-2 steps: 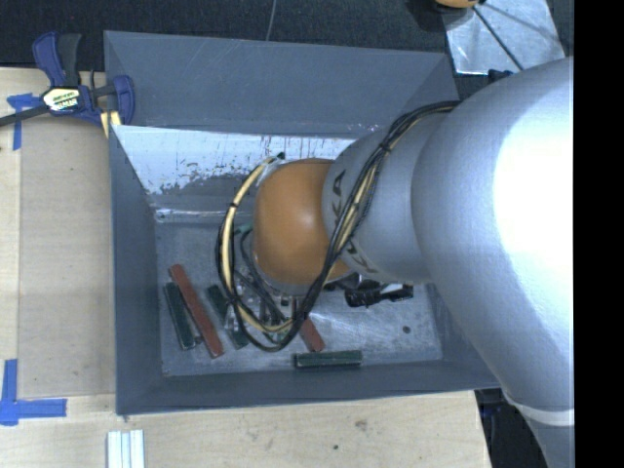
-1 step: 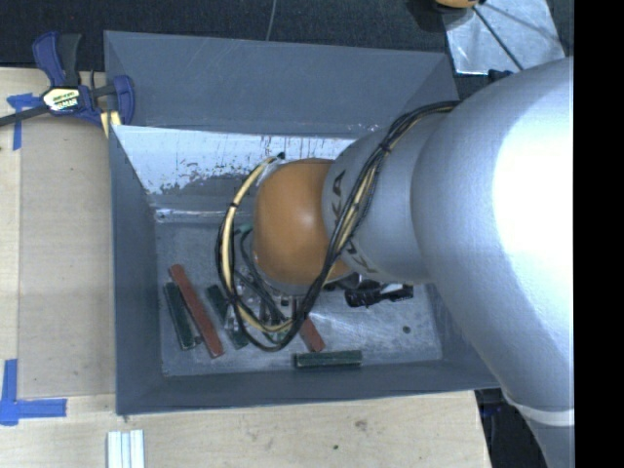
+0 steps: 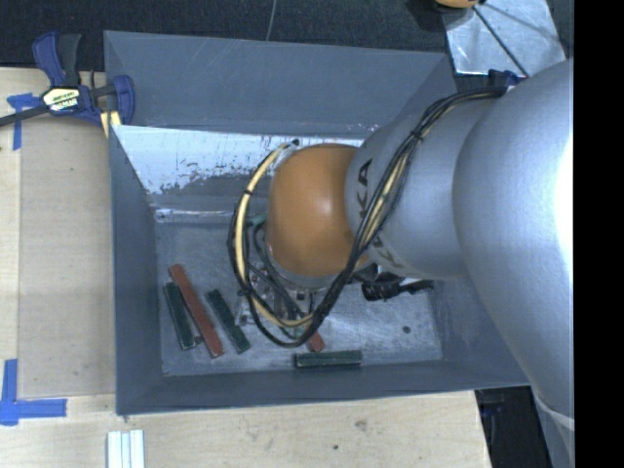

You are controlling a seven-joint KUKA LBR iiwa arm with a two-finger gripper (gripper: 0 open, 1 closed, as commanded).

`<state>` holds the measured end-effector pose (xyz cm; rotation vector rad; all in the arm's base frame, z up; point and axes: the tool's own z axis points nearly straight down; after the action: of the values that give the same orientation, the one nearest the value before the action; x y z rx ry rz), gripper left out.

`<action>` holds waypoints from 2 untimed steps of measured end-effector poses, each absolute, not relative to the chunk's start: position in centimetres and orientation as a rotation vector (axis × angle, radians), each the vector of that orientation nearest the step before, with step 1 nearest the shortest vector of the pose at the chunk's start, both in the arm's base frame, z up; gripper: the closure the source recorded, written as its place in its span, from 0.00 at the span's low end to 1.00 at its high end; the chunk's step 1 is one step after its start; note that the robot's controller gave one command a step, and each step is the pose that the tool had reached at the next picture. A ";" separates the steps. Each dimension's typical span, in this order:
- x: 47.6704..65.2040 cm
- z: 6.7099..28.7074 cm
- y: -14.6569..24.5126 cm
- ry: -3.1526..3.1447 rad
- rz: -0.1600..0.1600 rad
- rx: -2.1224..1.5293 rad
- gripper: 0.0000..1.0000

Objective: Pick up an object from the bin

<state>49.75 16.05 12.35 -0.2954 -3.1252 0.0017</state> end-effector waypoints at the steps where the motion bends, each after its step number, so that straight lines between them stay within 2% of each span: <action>1: 50.3 19.1 15.5 -3.127 0.001 -0.279 1.00; 2: 49.5 11.9 14.0 -3.117 0.004 -0.359 0.00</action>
Offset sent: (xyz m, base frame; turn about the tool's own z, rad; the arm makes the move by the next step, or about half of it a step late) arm -0.0012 -0.0199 0.0000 0.0426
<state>49.55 13.99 11.95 -0.3592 -3.1170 0.0039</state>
